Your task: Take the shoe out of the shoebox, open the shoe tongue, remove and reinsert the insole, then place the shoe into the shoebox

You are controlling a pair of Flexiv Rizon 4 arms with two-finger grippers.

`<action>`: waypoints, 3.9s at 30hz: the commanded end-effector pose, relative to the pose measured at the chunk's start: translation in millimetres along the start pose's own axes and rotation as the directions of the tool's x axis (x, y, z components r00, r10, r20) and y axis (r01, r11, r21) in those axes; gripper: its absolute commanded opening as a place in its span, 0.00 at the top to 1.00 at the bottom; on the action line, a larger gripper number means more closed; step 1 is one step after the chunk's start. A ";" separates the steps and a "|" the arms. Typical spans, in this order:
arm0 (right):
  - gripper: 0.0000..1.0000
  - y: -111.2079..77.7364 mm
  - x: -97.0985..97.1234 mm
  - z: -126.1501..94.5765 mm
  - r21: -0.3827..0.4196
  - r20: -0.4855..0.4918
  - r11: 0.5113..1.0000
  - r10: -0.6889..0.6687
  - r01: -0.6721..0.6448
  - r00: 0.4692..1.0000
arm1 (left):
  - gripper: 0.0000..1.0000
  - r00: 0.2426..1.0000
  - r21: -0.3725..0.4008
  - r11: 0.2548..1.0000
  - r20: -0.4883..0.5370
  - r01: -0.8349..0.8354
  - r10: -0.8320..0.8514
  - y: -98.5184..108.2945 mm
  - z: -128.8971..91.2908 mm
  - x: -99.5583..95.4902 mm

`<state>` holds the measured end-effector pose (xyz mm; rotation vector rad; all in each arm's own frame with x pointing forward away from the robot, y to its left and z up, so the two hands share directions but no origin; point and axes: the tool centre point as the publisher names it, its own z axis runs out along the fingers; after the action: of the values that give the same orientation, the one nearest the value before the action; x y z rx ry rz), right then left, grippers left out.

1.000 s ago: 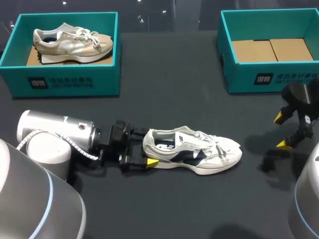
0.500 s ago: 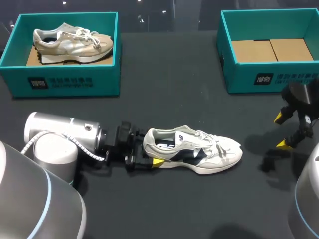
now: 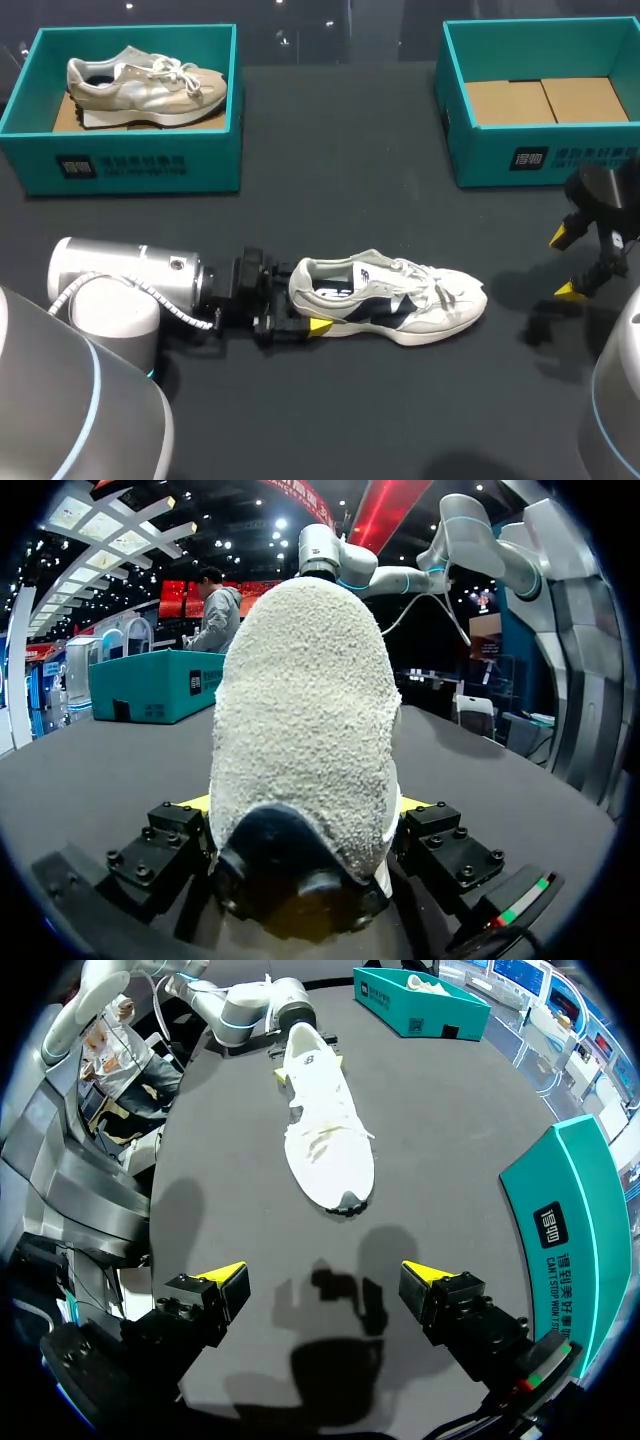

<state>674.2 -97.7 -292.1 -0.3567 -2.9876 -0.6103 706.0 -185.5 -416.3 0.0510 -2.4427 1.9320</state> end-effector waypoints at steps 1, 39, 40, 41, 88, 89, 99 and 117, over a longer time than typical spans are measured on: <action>0.00 -0.4 1.6 0.4 0.002 0.003 1.000 0.000 0.000 1.000 | 1.00 1.000 0.004 1.000 0.012 0.004 -0.004 6.7 2.0 1.0; 0.00 101.4 44.8 5.8 -0.015 0.167 0.727 0.679 -0.687 0.715 | 1.00 1.000 0.004 1.000 0.012 0.004 -0.004 6.7 2.0 1.0; 0.00 101.4 44.8 5.8 -0.015 0.167 0.727 0.679 -0.687 0.715 | 1.00 1.000 0.004 1.000 0.012 0.004 -0.004 6.7 2.0 1.0; 0.00 101.4 44.8 5.8 -0.015 0.167 0.727 0.679 -0.687 0.715 | 1.00 1.000 0.004 1.000 0.012 0.004 -0.004 6.7 2.0 1.0; 0.00 236.6 76.5 92.4 -0.069 0.536 0.169 0.837 -0.983 0.106 | 1.00 1.000 0.004 1.000 0.012 0.004 -0.004 6.7 2.0 1.0; 0.00 236.6 76.5 92.4 -0.069 0.536 0.169 0.837 -0.983 0.106 | 1.00 1.000 0.004 1.000 0.012 0.004 -0.004 6.7 2.0 1.0; 0.00 245.4 67.1 103.9 -0.075 0.613 0.184 0.784 -0.980 0.100 | 1.00 1.000 0.004 1.000 0.012 0.004 -0.004 6.7 2.0 1.0; 0.00 228.2 44.7 127.2 -0.106 0.679 0.134 0.733 -0.985 0.026 | 1.00 1.000 0.004 1.000 0.012 0.004 -0.004 6.7 2.0 1.0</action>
<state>688.8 157.3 -308.4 -2.4583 -2.2296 0.3353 705.0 -185.2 -416.1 0.0625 -2.4422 1.9384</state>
